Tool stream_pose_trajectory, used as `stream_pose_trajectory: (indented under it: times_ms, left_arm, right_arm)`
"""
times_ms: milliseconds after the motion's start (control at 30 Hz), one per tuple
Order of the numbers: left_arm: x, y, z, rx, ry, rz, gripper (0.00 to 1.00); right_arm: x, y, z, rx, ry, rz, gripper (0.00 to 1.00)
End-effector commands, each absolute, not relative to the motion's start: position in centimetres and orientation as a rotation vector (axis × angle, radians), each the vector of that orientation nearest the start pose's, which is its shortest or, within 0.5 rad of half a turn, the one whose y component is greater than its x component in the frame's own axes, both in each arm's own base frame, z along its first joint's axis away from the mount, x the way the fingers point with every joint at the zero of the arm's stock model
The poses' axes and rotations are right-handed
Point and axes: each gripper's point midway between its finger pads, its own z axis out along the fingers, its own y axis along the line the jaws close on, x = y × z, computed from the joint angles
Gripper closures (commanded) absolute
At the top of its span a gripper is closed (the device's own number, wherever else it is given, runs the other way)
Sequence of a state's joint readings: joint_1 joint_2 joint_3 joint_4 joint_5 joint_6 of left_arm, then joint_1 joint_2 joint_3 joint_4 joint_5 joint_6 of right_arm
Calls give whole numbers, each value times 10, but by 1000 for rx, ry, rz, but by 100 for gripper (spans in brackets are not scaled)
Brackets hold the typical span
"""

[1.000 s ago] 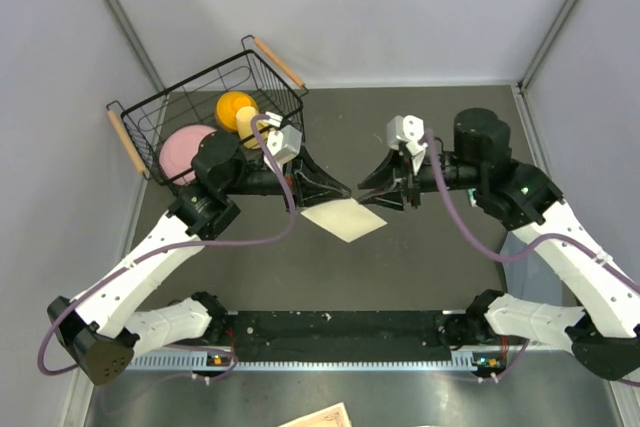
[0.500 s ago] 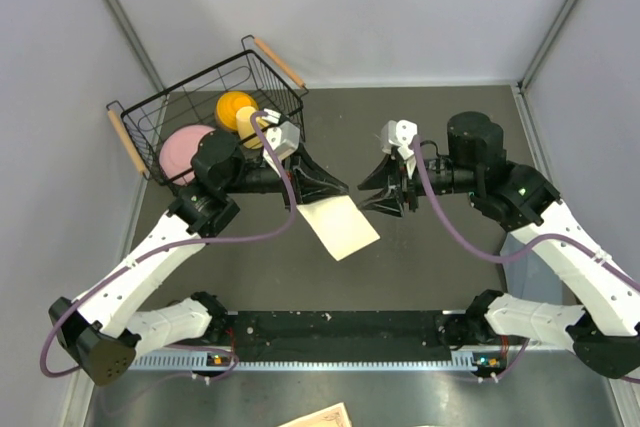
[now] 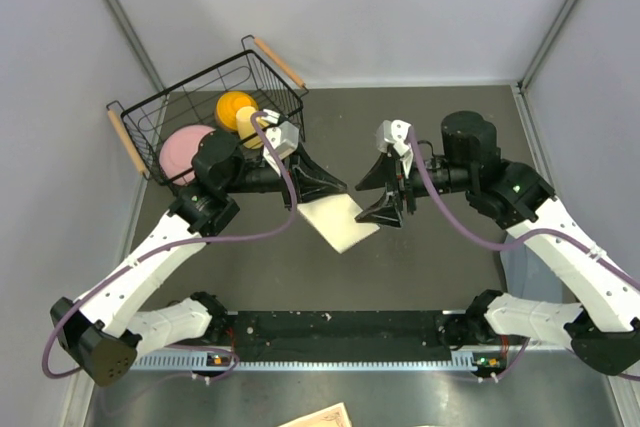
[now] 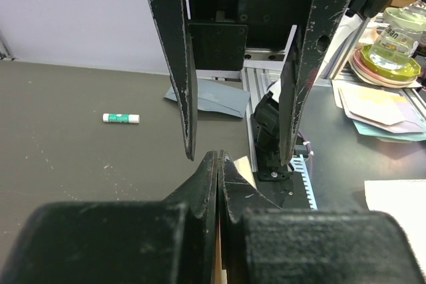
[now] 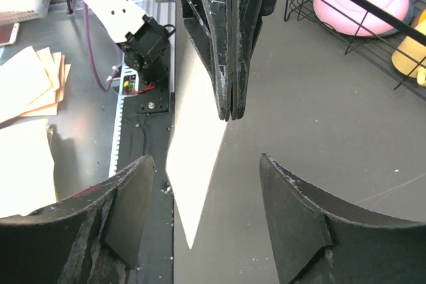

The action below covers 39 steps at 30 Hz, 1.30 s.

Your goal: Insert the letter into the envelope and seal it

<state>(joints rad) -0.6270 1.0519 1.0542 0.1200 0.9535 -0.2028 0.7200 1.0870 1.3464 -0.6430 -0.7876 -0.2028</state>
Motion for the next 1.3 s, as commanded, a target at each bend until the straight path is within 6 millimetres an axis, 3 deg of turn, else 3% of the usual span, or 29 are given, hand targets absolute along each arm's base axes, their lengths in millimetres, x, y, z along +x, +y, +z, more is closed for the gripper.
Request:
stream_pose_trajectory:
  times_ms: [0, 100, 267, 333, 400, 500, 533, 600, 867, 1267]
  left_arm:
    - [162, -297, 386, 1140, 1169, -1308, 100]
    - [162, -296, 386, 1150, 1164, -1302, 100]
    - [159, -297, 391, 1144, 1147, -1330, 100]
    - [159, -297, 396, 1130, 1144, -1339, 100]
    - [161, -297, 398, 1118, 1150, -1337, 100]
    - [160, -296, 403, 1104, 1143, -1345, 100]
    - [160, -297, 403, 1103, 1144, -1350, 100]
    - [161, -295, 406, 1089, 1141, -1354, 100]
    - [186, -276, 420, 1014, 1149, -1310, 100]
    - [197, -266, 432, 982, 1136, -1292, 100]
  right_arm:
    - [134, 283, 372, -1335, 1434, 1122, 33]
    - [136, 283, 373, -1331, 1434, 1116, 32]
    - [146, 286, 366, -1326, 1461, 1090, 41]
    - [149, 289, 363, -1330, 1473, 1089, 53]
    - [149, 291, 363, -1335, 1475, 1104, 56]
    - [149, 292, 358, -1343, 1486, 1112, 79]
    - [151, 292, 355, -1340, 1493, 1105, 92]
    - [151, 290, 352, -1339, 1502, 1095, 99]
    - [142, 276, 332, -1339, 1568, 1070, 100]
    - [133, 261, 300, -1355, 1673, 1045, 100]
